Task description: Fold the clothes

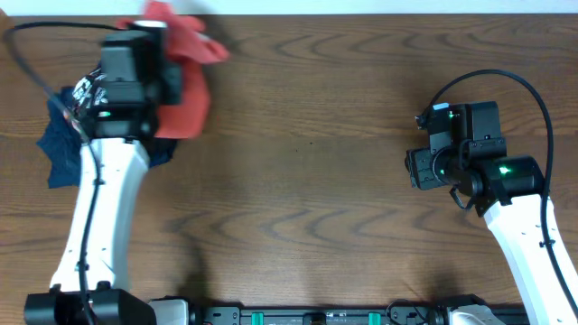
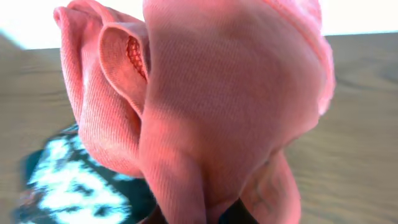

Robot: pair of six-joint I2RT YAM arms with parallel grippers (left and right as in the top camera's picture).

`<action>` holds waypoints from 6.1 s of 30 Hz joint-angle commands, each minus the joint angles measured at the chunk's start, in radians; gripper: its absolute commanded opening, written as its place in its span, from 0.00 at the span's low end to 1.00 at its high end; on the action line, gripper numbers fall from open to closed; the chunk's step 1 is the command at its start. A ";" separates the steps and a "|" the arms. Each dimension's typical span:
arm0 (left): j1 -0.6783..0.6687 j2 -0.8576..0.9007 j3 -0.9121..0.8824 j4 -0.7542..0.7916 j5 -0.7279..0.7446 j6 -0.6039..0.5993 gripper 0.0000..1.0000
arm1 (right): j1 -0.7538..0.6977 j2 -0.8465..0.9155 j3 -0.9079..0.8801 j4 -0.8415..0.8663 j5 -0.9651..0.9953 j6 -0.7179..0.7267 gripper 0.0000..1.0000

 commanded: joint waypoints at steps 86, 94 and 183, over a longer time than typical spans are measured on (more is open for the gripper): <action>-0.048 -1.061 -0.290 -0.640 0.074 -0.128 0.98 | -0.265 -0.680 -0.270 -0.235 0.069 0.268 0.99; -0.048 -1.061 -0.290 -0.695 0.074 -0.128 0.98 | -0.220 -0.847 -0.417 0.039 0.032 0.167 0.99; -0.113 -1.481 -1.287 0.439 0.052 -0.128 0.98 | -0.106 -1.223 -1.014 0.735 -0.006 -0.095 0.99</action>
